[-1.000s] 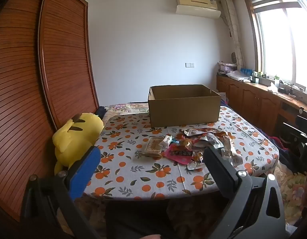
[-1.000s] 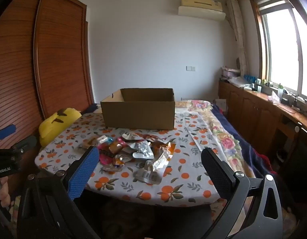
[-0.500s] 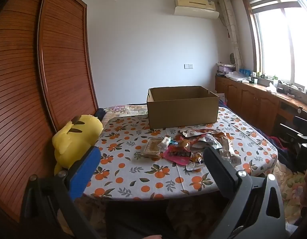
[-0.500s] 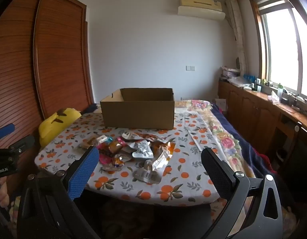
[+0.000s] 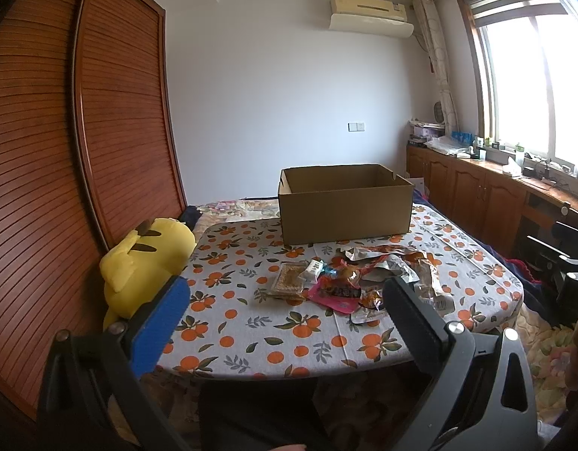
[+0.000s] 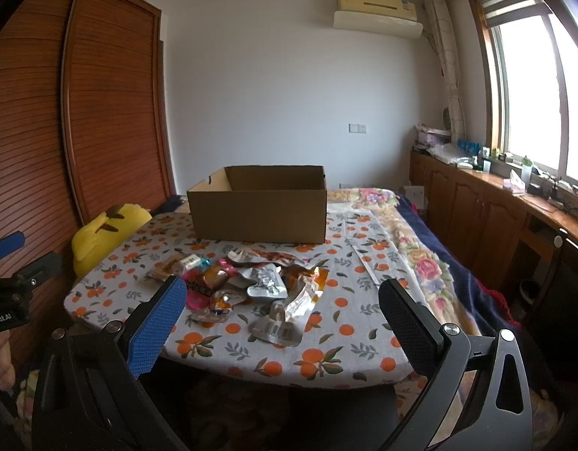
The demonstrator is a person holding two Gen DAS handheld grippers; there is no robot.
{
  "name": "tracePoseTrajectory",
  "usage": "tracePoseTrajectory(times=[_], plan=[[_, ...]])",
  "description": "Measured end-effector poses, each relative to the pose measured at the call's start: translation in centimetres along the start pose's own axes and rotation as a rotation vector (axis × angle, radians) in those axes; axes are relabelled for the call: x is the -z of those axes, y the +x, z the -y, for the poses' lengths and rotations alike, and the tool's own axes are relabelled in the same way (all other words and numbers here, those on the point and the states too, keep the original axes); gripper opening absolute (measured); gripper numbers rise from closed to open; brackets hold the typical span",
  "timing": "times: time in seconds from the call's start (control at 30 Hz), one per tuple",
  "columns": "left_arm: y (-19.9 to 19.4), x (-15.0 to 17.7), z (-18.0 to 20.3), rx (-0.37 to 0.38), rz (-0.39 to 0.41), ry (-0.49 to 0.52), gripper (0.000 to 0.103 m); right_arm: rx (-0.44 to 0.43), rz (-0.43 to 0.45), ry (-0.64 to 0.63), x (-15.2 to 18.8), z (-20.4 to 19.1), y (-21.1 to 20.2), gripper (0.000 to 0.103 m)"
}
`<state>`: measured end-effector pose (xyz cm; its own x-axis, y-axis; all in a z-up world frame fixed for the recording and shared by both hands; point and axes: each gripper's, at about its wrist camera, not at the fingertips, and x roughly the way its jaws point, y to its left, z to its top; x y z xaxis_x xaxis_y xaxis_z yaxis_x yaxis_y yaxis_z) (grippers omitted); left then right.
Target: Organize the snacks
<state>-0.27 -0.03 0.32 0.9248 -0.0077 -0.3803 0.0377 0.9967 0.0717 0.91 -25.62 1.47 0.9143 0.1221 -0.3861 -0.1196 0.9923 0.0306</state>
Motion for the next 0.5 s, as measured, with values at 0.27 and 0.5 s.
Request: tracePoseTrajectory(times=[0.27,0.5], plan=[[-0.12,-0.29,-0.23,-0.001,0.006,-0.001,0.103,0.0,0.0,-0.001,-0.01,0.05,-0.03,0.103],[-0.3,-0.46,-0.21,-0.003,0.008,0.0,0.103,0.002,0.001,0.001,-0.03,-0.07,-0.05,0.103]])
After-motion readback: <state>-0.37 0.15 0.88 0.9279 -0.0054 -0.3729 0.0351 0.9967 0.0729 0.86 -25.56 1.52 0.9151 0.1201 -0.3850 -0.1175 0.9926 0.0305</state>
